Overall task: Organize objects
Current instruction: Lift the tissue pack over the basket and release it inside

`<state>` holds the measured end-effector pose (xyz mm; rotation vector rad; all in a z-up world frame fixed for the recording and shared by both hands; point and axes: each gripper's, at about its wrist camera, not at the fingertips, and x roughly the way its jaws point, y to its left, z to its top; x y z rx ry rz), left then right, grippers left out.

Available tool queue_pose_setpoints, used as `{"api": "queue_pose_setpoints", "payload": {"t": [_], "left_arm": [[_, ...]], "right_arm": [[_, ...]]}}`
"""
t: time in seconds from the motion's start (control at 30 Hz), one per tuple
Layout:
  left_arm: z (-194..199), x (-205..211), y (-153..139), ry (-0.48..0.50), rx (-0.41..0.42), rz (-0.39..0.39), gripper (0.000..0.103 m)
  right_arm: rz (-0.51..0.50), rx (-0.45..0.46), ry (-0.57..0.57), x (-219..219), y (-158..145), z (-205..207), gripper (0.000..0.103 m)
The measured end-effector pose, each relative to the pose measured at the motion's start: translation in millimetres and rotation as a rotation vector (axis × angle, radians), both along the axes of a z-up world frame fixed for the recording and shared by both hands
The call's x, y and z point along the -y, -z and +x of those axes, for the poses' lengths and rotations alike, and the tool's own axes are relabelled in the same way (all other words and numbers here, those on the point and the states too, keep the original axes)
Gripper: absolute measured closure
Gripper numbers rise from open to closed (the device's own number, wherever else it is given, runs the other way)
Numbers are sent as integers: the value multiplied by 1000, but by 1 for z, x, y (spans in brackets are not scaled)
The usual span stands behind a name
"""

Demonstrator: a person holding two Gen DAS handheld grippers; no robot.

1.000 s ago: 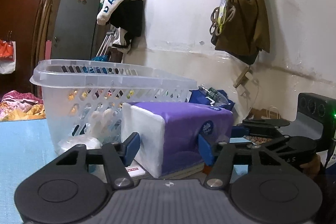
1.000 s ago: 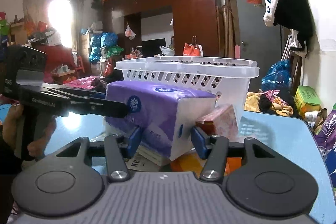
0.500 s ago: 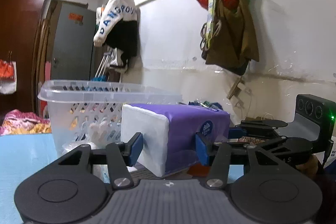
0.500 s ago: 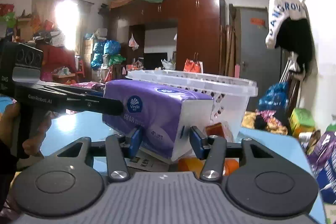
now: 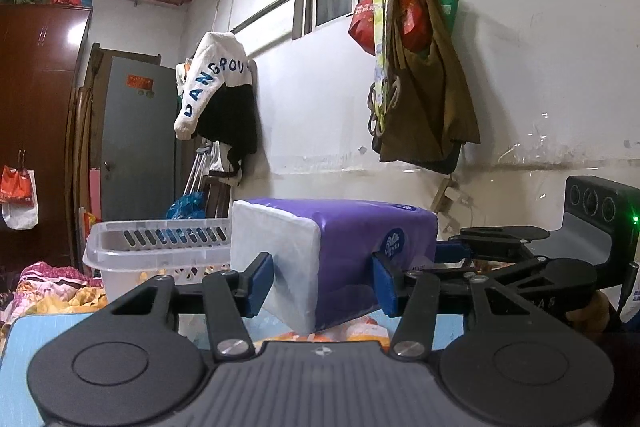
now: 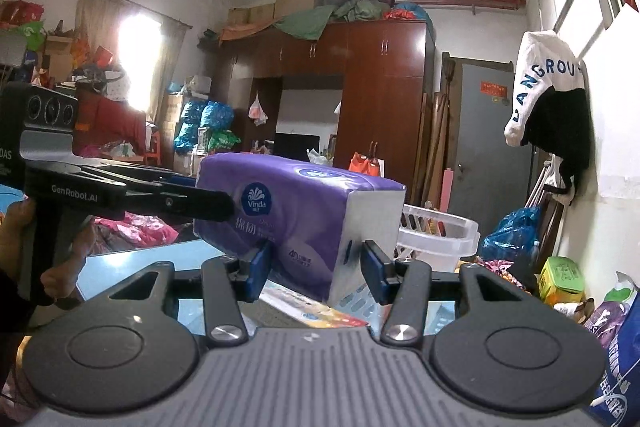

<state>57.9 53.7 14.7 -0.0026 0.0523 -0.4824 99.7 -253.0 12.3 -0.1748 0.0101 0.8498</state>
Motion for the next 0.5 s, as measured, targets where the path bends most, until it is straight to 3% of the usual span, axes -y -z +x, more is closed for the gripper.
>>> {"api": "queue_pose_setpoints", "payload": {"t": [0.17, 0.5], "left_arm": [[11, -1, -11, -4, 0, -1, 48], [45, 3, -59, -45, 36, 44, 48]], "right_arm": [[2, -5, 0, -3, -9, 11, 50], [5, 17, 1, -12, -40, 43, 50]]}}
